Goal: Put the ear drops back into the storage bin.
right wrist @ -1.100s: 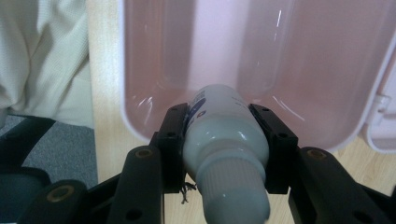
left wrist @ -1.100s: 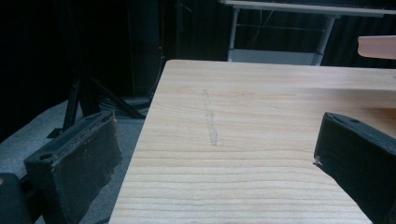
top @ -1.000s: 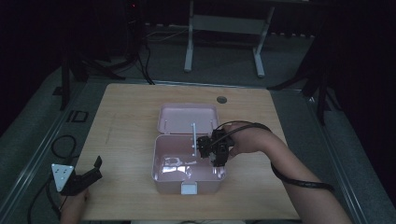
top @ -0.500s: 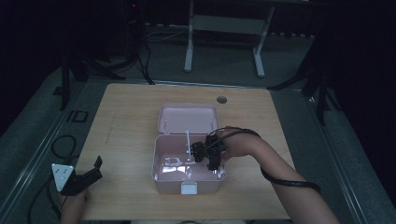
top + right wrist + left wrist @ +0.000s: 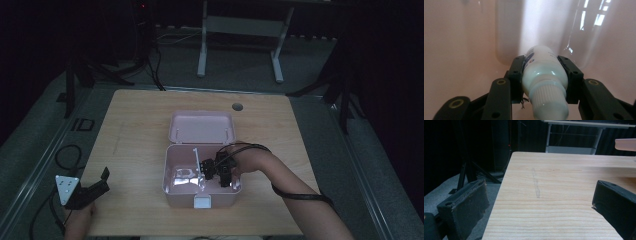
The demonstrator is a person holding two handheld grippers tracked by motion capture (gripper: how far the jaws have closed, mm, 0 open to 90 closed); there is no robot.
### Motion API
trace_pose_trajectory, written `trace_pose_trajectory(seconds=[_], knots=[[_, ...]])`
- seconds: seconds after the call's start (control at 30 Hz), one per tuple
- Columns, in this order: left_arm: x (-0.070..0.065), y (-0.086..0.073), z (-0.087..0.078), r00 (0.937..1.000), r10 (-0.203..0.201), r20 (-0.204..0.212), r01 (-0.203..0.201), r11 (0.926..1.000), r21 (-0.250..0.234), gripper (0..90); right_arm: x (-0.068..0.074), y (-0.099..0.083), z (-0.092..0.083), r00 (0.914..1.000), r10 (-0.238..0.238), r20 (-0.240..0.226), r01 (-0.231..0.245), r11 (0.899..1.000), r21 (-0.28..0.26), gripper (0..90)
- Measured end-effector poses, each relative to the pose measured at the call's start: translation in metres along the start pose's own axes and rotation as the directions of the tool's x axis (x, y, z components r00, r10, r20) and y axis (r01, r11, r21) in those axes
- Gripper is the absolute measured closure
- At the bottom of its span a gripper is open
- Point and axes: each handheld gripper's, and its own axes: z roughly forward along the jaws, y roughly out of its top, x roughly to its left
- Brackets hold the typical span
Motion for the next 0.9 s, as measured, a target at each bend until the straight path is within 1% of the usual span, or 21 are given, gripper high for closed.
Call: trace_pose_trajectory(seconds=[0.07,0.1,0.17,0.27,0.37,0.43,0.6,0.7,0.9], knots=[[0.000,0.000,0.000,1.0000,0.000,0.000,0.000,1.0000,0.000,0.5,0.000,0.001,0.003,1.0000,-0.009,-0.001,0.009,1.000,0.007,59.5],[0.000,0.000,0.000,1.0000,0.001,0.000,-0.001,1.0000,0.000,0.5,0.001,0.002,0.005,1.0000,-0.005,-0.005,0.005,1.000,0.007,59.5],[0.000,0.000,0.000,1.0000,0.002,0.001,-0.002,1.0000,0.000,0.5,0.001,0.004,0.009,0.9998,-0.017,-0.001,0.017,1.000,0.015,59.5],[0.000,0.000,0.000,1.0000,0.002,0.001,-0.002,1.0000,0.000,0.5,0.002,0.005,0.015,0.9999,-0.013,-0.009,0.013,1.000,0.022,59.5],[0.000,0.000,0.000,1.0000,0.003,0.000,-0.003,1.0000,0.001,0.5,0.002,0.006,0.018,0.9998,-0.018,0.003,0.018,1.000,0.026,59.5],[0.000,0.000,0.000,1.0000,0.003,-0.001,-0.003,1.0000,0.002,0.5,0.001,0.007,0.020,0.9998,-0.016,0.014,0.016,0.999,0.045,59.4],[0.000,0.000,0.000,1.0000,0.003,0.000,-0.003,1.0000,0.003,0.5,0.001,0.008,0.027,0.9998,-0.020,0.007,0.020,0.998,0.057,59.3],[0.000,0.000,0.000,1.0000,0.004,0.000,-0.004,1.0000,0.003,0.5,0.002,0.010,0.029,0.9994,-0.033,0.006,0.033,0.996,0.080,59.3],[0.000,0.000,0.000,1.0000,0.003,0.001,-0.003,1.0000,0.001,0.5,0.002,0.011,0.030,0.9996,-0.030,0.001,0.030,0.995,0.094,57.9]])
